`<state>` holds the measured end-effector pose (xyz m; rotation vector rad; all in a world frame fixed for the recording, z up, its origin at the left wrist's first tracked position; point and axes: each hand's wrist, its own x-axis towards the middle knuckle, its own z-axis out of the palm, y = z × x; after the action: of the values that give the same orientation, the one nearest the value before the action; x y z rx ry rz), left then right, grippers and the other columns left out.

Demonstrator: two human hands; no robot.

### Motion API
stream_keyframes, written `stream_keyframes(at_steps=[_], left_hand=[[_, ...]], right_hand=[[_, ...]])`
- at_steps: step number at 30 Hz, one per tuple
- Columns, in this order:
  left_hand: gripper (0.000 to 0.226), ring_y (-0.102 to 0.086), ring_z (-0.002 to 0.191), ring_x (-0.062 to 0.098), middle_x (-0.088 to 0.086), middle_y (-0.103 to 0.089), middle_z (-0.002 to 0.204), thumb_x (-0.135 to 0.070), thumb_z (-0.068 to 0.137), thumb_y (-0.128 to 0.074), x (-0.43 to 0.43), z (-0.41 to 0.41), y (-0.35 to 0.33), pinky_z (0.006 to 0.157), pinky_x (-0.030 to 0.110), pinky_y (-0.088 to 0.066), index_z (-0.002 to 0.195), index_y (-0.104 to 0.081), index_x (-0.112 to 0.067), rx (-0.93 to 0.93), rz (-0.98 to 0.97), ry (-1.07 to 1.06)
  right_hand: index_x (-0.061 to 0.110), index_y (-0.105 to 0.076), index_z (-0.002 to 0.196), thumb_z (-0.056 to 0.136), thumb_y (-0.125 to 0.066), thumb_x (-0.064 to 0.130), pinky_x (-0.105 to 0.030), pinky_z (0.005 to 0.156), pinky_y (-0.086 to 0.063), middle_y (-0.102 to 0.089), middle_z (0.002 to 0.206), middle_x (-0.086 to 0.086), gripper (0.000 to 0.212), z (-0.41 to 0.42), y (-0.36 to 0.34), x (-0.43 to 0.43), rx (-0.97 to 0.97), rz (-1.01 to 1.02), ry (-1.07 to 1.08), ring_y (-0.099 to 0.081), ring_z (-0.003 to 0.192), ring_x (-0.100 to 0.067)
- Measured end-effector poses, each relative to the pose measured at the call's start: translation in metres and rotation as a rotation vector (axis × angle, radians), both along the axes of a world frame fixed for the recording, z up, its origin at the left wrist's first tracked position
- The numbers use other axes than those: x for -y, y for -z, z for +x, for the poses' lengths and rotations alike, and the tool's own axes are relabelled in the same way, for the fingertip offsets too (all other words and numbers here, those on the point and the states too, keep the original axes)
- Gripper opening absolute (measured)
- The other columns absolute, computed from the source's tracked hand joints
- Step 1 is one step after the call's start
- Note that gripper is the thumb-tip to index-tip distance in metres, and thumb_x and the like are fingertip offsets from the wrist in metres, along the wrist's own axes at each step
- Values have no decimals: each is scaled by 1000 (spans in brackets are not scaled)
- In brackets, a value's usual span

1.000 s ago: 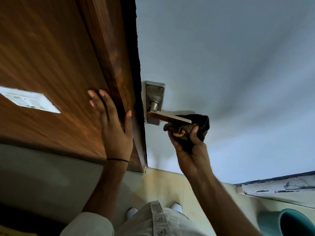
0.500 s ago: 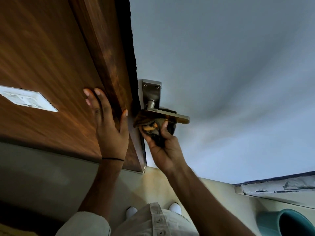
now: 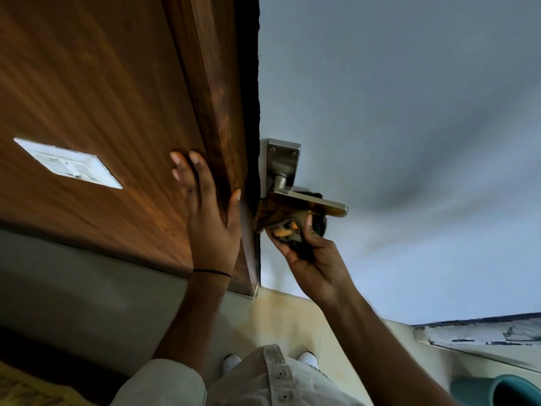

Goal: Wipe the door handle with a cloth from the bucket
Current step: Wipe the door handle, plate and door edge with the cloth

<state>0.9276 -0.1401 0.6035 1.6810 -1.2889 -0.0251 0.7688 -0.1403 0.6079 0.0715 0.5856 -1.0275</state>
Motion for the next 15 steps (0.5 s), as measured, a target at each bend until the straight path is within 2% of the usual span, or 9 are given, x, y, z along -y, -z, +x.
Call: stream_keyframes(at_steps=[4,7,10,12,13,15], left_hand=[[79,-2,152,38,25,0,162,-23,98,-60,3,1,2,120,53,-24,154,-9,-2,12,-18,6],[81,0,152,36,22,3,163,-24,97,-60,3,3,4,118,56,-27,155,-6,-7,-3,-7,11],[81,-1,152,36,22,2,163,-25,97,-60,1,3,5,116,57,-30,155,-7,-7,9,-17,19],[80,-2,152,37,22,0,163,-26,98,-60,1,3,5,115,57,-31,155,-8,-5,10,-14,15],[79,-2,152,37,23,0,162,-27,98,-59,1,3,5,115,57,-31,155,-9,-5,4,-10,13],[78,-2,152,38,24,-1,162,-26,98,-59,1,3,4,116,57,-30,154,-9,-3,-4,-9,9]], right_hand=[[8,-62,122,97,-52,13,-61,97,-49,-63,134,-24,27,-3,1,4,-1,-25,11,-54,129,-42],[4,-64,117,97,-50,11,-61,97,-49,-68,123,-25,25,17,-3,9,31,11,0,-56,124,-42],[2,-75,103,95,-51,9,-59,98,-49,-71,119,-24,26,14,-3,2,25,2,-16,-58,120,-42],[3,-81,88,98,-49,9,-60,98,-49,-71,118,-24,34,2,1,-2,7,-1,14,-59,119,-42],[4,-82,87,99,-48,8,-61,94,-50,-71,119,-25,36,-2,1,-3,13,1,38,-59,119,-42],[5,-78,100,100,-48,9,-61,94,-50,-67,127,-25,30,2,0,-1,19,-5,58,-56,125,-42]])
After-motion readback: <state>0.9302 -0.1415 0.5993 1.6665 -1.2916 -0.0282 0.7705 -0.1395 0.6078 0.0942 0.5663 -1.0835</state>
